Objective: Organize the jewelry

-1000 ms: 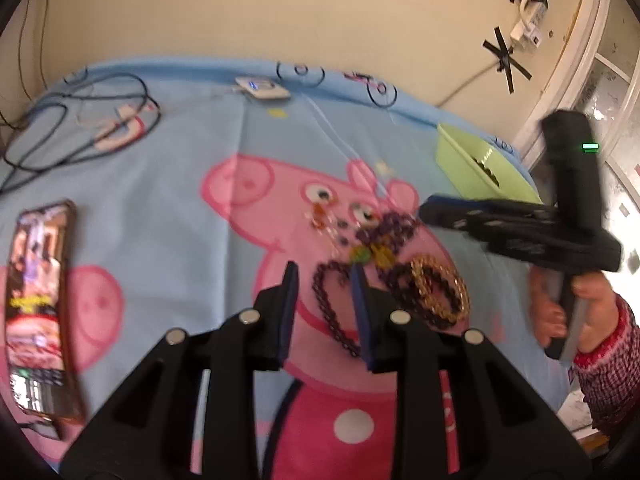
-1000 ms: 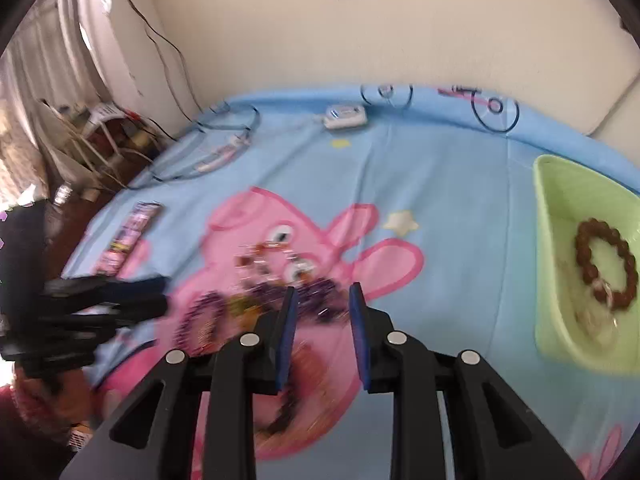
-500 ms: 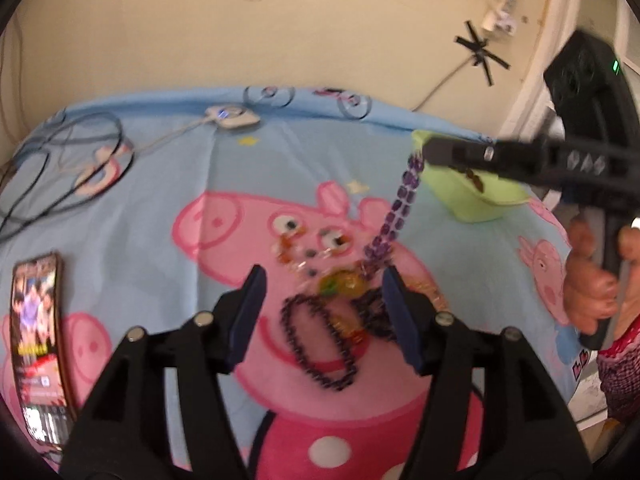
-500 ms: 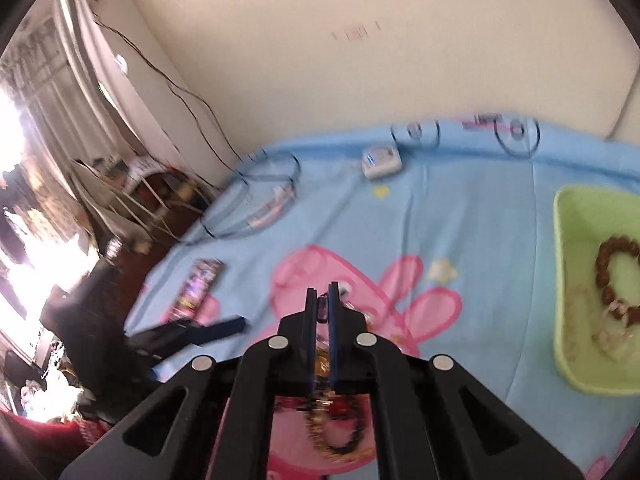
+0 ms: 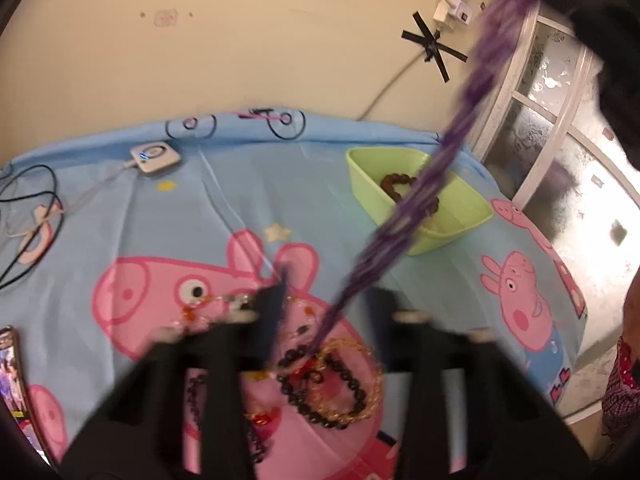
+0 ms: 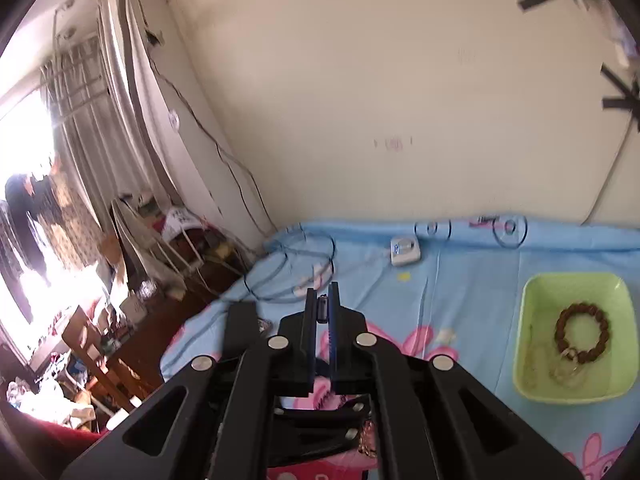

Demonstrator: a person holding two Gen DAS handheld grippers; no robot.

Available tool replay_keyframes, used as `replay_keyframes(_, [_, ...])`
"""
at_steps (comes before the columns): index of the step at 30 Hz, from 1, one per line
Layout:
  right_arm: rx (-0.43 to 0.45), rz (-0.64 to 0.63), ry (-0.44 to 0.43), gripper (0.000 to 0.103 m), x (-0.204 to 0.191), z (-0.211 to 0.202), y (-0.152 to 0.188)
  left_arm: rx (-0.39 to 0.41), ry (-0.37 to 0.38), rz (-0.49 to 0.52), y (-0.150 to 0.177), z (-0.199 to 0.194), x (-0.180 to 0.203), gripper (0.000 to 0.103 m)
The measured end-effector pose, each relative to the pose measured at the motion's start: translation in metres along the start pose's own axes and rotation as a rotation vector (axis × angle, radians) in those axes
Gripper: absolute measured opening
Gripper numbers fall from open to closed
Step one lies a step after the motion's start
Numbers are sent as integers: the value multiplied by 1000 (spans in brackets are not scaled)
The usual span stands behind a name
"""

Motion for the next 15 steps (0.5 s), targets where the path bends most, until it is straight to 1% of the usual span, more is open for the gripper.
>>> replay_keyframes(2, [35, 2, -2, 0, 2, -13, -11, 14, 29, -6, -7, -5, 3, 5])
replay_keyframes(6, [87, 9, -10, 0, 8, -32, -23, 80, 79, 9, -30, -34, 21, 5])
replay_keyframes(8, [117, 17, -12, 0, 12, -42, -28, 98, 107, 14, -40, -44, 30, 5])
replay_keyframes(11, [138, 38, -6, 0, 21, -50, -31, 106, 145, 27, -56, -51, 44, 5])
replay_keyframes(15, [142, 75, 13, 0, 46, -58, -27, 94, 169, 48, -75, -42, 62, 5])
Point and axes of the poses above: each gripper's, at about its wrist camera, not at the fingertips, and z roughly the way its jaws point, x to its right, y to its underside, the point moved 7 cm from there along z, roughly the way its jaws point, and after that the axes turned 14 degrees about y, right-handed, at the moved point
